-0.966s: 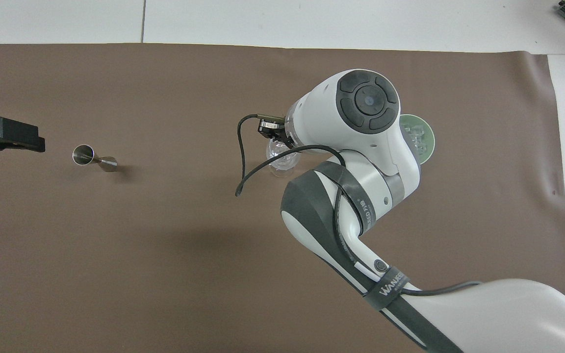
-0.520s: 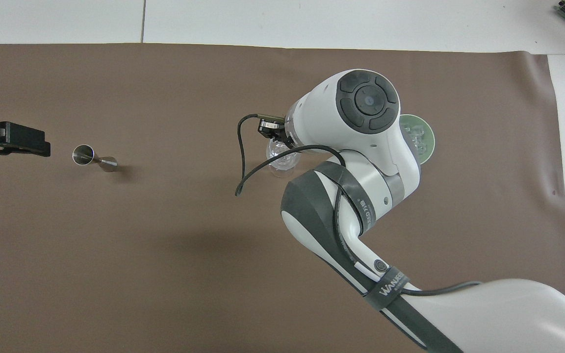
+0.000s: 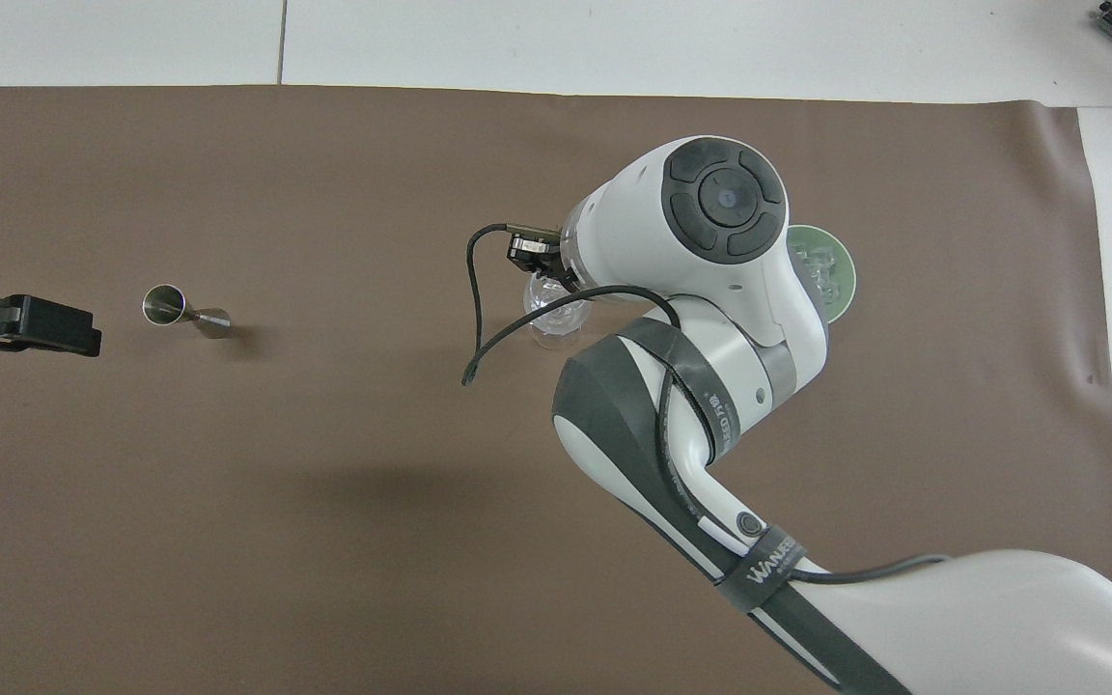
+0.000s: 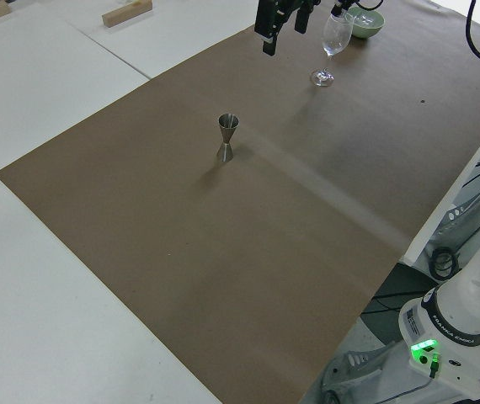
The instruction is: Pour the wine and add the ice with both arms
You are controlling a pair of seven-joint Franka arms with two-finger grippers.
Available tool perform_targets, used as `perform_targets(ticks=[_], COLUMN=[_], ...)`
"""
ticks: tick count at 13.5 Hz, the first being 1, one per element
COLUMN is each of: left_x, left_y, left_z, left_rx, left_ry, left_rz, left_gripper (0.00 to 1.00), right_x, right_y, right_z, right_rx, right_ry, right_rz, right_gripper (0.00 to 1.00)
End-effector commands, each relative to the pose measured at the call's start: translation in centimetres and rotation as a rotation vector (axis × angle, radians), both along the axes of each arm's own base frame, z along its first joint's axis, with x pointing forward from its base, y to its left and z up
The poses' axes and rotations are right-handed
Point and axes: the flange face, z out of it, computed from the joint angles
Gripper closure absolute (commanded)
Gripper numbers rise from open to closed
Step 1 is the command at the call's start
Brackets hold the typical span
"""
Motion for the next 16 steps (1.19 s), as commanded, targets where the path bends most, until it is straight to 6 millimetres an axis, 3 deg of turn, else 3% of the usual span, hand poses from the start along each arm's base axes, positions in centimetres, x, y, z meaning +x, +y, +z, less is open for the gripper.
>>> perform_targets(ticks=[1,5,7,16], left_x=[-0.8,-0.9,-0.9,-1.4], left_y=[2.2,2.2,2.0,1.7], left_z=[0.8,1.1,2.9,2.7], left_rx=[0.018,0.015,0.011,0.011], left_ry=[-0.024,-0.027,-0.066,-0.054], left_rz=[-0.021,-0.014,-0.017,-0.032], left_gripper=[0.0,0.0,0.0,0.0], right_x=[-0.4,-0.4,-0.4,-0.4], right_y=[-0.4,-0.4,-0.3,-0.4], right_z=[0.5,0.7,0.7,0.7], right_rx=[0.005,0.007,0.007,0.007], right_ry=[0.017,0.013,0.014,0.014], right_rz=[-0.024,-0.024,-0.023,-0.024], right_gripper=[0.97,0.94,0.93,0.87])
